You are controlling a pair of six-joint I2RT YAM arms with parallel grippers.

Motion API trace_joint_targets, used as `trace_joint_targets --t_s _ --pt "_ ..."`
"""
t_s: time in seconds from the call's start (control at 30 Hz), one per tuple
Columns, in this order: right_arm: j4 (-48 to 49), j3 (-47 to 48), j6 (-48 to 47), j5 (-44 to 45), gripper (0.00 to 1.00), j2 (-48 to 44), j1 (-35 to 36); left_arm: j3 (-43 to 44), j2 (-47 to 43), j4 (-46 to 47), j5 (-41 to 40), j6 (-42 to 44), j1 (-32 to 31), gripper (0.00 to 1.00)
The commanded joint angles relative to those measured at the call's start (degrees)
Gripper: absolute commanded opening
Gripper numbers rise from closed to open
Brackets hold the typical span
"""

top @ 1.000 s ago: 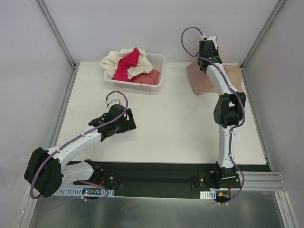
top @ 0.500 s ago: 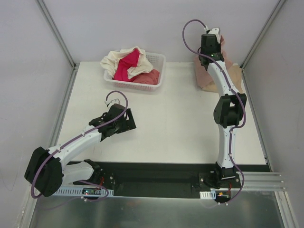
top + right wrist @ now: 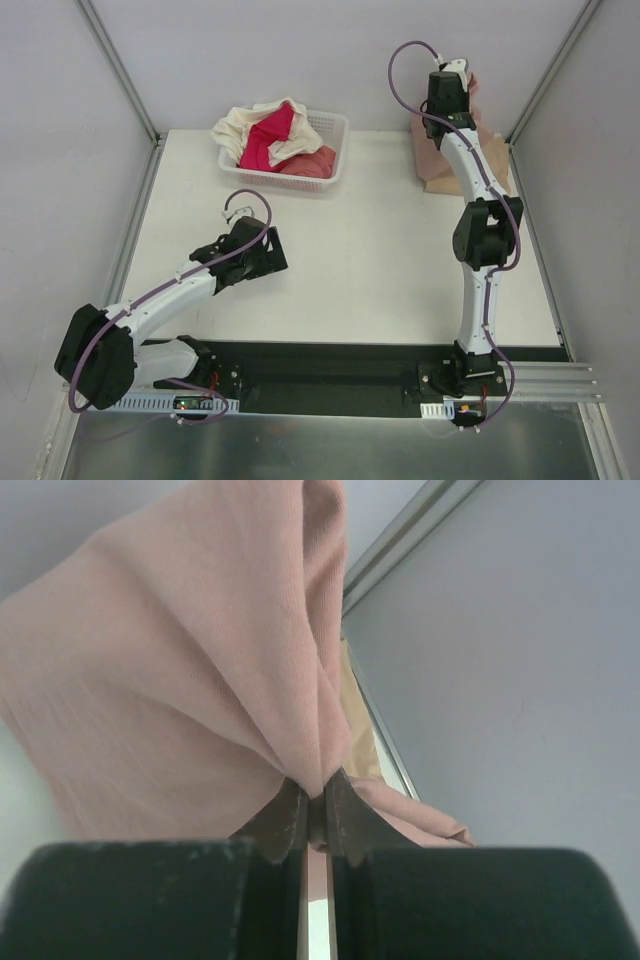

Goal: Fold and stack the t-shirts
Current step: Neatly place the folded tshirt to the corner

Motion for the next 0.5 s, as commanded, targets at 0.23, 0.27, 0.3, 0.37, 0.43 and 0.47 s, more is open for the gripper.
trace_joint_targets --t_s 0.23,0.27,0.3,0.37,0.43,0.47 --pt "0.4 -5.3 5.2 -1.6 0.02 -3.8 -6.3 3.2 2.8 -0.7 -0.1 0.8 0.5 0.99" --pt "-0.2 -5.4 5.4 -2.0 0.02 -3.4 -6.7 3.6 3.1 -0.7 0.0 1.0 0.6 0.99" --pt "-0.5 -5.3 6.0 -2.3 0.03 -3.1 -7.7 3.8 3.3 -0.7 0.1 1.0 0.6 0.99" --pt "-1.7 -4.3 5.9 -3.3 0.04 -1.6 -8.5 4.3 4.0 -0.7 0.3 1.0 0.6 0.99" --pt "-2.3 -3.4 5.0 -3.2 0.05 -0.4 -9.5 4.6 4.4 -0.7 0.4 1.0 0.7 0.99" --pt "-2.6 -3.1 4.7 -3.6 0.06 0.7 -9.8 4.8 4.9 -0.7 0.6 1.0 0.7 0.99"
